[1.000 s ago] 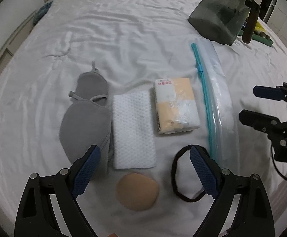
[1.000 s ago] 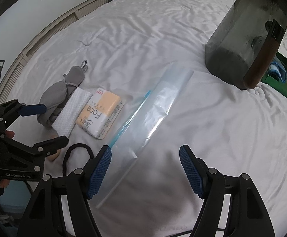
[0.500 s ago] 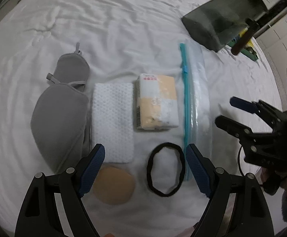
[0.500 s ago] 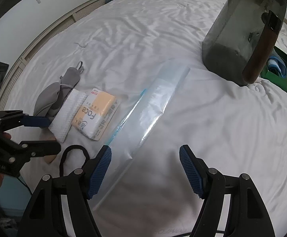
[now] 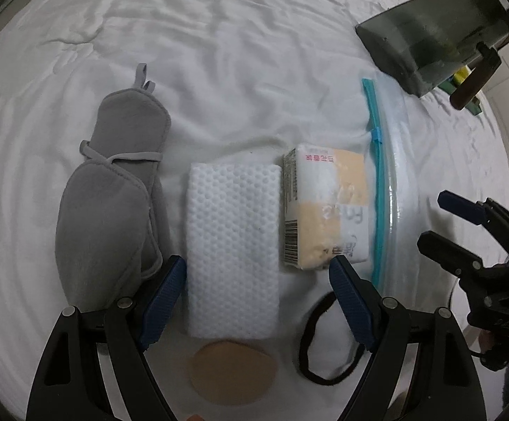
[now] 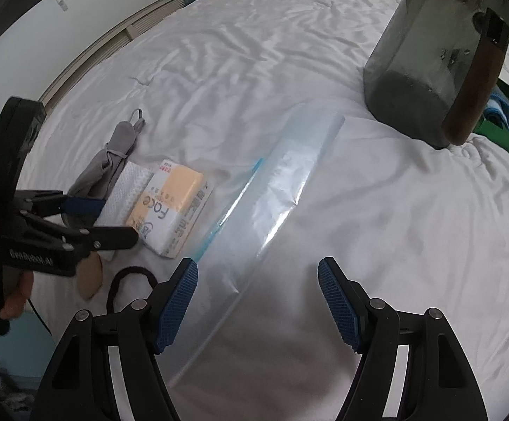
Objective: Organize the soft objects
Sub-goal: 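Move both open tools back over the remaining small items, then grasp the white mesh pad with the left tool while the right tool grasps the zip bag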
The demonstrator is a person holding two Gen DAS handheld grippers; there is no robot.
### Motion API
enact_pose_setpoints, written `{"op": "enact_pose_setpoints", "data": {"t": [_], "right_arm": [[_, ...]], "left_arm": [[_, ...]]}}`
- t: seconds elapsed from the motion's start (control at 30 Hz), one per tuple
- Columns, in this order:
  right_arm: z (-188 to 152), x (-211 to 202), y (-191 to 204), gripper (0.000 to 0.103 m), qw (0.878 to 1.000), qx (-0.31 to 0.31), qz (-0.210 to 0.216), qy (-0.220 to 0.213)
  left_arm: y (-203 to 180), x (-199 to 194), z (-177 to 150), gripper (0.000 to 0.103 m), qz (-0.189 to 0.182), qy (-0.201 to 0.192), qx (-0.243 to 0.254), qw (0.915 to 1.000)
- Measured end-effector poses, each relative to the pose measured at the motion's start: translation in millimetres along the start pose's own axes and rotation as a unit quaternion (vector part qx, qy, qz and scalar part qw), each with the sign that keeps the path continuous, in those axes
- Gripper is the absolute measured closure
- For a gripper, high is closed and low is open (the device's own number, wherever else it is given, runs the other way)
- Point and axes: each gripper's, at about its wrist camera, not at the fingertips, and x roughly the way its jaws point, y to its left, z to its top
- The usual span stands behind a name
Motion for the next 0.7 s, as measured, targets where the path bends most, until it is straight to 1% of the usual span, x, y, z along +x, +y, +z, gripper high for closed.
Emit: {"op": "enact_pose_setpoints", "data": {"t": [0.13, 0.27, 0.4, 0.57, 0.7], "right_arm": [[6.8, 8.7, 1.7, 0.032, 1.0, 0.019, 0.004, 0.006], [13.5, 21.8, 5.3, 0.034, 0.999, 0.026, -0.005, 0.019], [18.8, 36.6, 6.8, 0.037, 0.999, 0.039, -0.01, 0.036], [24.0, 48.3, 11.4, 0.037, 0.998, 0.043, -0.016, 0.045], [27.1, 55.0, 14.0, 0.037, 0.998, 0.041, -0.022, 0.05]], "left_arm": [[-2.6, 3.5, 1.9, 0.024, 0.007, 0.0, 0.007, 1.0], [-2.7, 6.4, 3.7, 0.024, 0.008, 0.002, 0.012, 0.9999], [-1.9, 5.5, 4.2, 0.024, 0.001, 0.0, 0.008, 1.0], [6.6, -1.2, -0.8, 0.026, -0.006, 0.002, 0.015, 0.9999], [6.5, -0.8, -2.9, 0.026, 0.002, 0.008, 0.029, 0.9995]]}}
